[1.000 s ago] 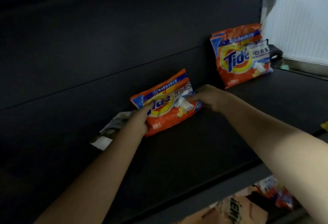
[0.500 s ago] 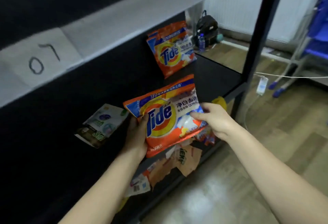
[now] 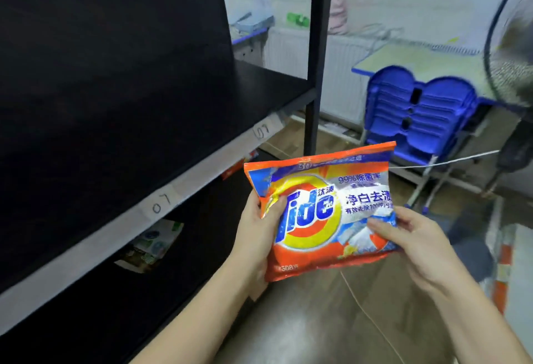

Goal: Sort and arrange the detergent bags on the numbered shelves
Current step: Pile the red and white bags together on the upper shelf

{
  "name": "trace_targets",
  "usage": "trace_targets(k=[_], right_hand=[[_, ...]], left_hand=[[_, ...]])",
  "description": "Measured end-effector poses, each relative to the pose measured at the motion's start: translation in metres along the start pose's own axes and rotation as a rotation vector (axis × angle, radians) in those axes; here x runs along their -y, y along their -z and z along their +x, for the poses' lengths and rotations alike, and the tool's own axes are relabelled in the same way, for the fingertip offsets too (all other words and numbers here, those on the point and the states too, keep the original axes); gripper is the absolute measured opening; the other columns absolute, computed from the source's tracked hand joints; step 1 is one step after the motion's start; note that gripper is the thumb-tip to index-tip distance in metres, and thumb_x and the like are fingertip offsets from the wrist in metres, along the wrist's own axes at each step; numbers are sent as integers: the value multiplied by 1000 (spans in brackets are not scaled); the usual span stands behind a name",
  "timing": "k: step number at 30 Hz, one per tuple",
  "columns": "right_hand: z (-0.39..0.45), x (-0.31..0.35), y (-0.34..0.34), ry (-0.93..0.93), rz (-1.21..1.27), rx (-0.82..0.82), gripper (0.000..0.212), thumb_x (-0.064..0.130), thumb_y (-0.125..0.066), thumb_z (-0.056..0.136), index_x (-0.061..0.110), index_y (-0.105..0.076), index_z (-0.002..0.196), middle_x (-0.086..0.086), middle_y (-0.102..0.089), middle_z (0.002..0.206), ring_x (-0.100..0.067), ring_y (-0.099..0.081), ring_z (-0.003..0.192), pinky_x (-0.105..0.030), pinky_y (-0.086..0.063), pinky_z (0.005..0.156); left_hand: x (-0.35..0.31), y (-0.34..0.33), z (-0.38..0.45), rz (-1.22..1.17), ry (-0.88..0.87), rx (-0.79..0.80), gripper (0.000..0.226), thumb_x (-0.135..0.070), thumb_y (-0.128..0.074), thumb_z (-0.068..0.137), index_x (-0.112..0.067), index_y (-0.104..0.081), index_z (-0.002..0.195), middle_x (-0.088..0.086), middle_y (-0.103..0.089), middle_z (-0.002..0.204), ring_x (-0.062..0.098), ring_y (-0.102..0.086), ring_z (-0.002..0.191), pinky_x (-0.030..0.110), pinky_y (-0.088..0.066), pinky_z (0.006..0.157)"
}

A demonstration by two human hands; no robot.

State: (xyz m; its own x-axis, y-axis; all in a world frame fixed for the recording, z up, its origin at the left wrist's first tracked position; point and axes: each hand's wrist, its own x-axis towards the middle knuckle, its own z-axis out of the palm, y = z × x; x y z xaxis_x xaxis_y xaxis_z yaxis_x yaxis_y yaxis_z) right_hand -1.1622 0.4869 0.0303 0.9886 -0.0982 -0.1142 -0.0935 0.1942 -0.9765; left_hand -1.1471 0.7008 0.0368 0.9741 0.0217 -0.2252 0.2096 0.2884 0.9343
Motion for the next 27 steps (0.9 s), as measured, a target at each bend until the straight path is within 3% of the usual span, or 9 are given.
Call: trace_targets(k=[5,8,9,12,17,19,21,23,27], right_hand=[[-42,126,-31,220,-3,79,79,55,-90,19,8,-72,81,-8,-75,81,-17,-71,70,-22,-57,60],[-58,193,-59,334,30,136,36,27,-87,58,9,-68,83,-3,-73,71,-13,-69,60,-21,-55,51],[-63,210,-70,376,43,163,35,27,-87,58,11,-68,83,-2,-73,70,-12,-69,59,-22,-55,51],[-72,255,-110,466,70,234,85,54,-90,14,13,-68,86,-2,-74,76,-13,-70,65,-23,-57,57],[-86,309,-199,597,141,433,92,58,-88,14,13,-66,92,1,-75,77,-11,-71,67,-20,-55,54],[-89,322,-241,634,125,481,77,47,-88,40,7,-65,101,-1,-74,83,-11,-71,72,-24,-58,61],[-88,331,-285,665,99,510,38,21,-76,70,6,-65,103,-1,-73,86,-12,-70,76,-30,-59,73],[-86,338,-331,699,47,516,14,8,-69,80,13,-66,93,-4,-72,88,-18,-69,79,-36,-57,80],[-89,352,-421,778,-15,574,8,6,-69,82,12,-65,86,-7,-69,85,-9,-67,68,-25,-57,69]], left_hand=[[-121,-28,-53,23,-251,-4,22,-29,-63,87,-28,-53,107,0,-74,90,20,-73,78,33,-58,65],[-191,-36,-84,7,-418,-28,29,-30,-64,86,-23,-53,112,2,-74,95,21,-72,82,35,-58,68],[-213,-36,-95,9,-478,-42,28,-30,-64,86,-22,-54,111,2,-74,95,21,-72,82,35,-58,68],[-274,-24,-126,26,-671,-98,12,-22,-62,90,-23,-58,101,-1,-74,88,16,-72,79,31,-58,68],[-369,21,-170,149,-918,-261,8,-16,-59,92,-23,-59,93,2,-71,89,10,-69,74,25,-57,67],[-401,48,-183,192,-952,-326,4,-19,-60,92,-22,-58,93,5,-70,93,11,-69,75,26,-58,68],[-431,79,-190,255,-975,-413,5,-24,-60,92,-22,-56,95,6,-70,96,12,-70,78,27,-58,70],[-458,114,-192,328,-1007,-509,5,-26,-59,93,-22,-57,92,10,-70,99,20,-69,87,36,-58,80],[-512,186,-196,498,-1039,-707,13,-29,-57,94,-21,-56,84,11,-69,97,25,-68,89,40,-55,83]])
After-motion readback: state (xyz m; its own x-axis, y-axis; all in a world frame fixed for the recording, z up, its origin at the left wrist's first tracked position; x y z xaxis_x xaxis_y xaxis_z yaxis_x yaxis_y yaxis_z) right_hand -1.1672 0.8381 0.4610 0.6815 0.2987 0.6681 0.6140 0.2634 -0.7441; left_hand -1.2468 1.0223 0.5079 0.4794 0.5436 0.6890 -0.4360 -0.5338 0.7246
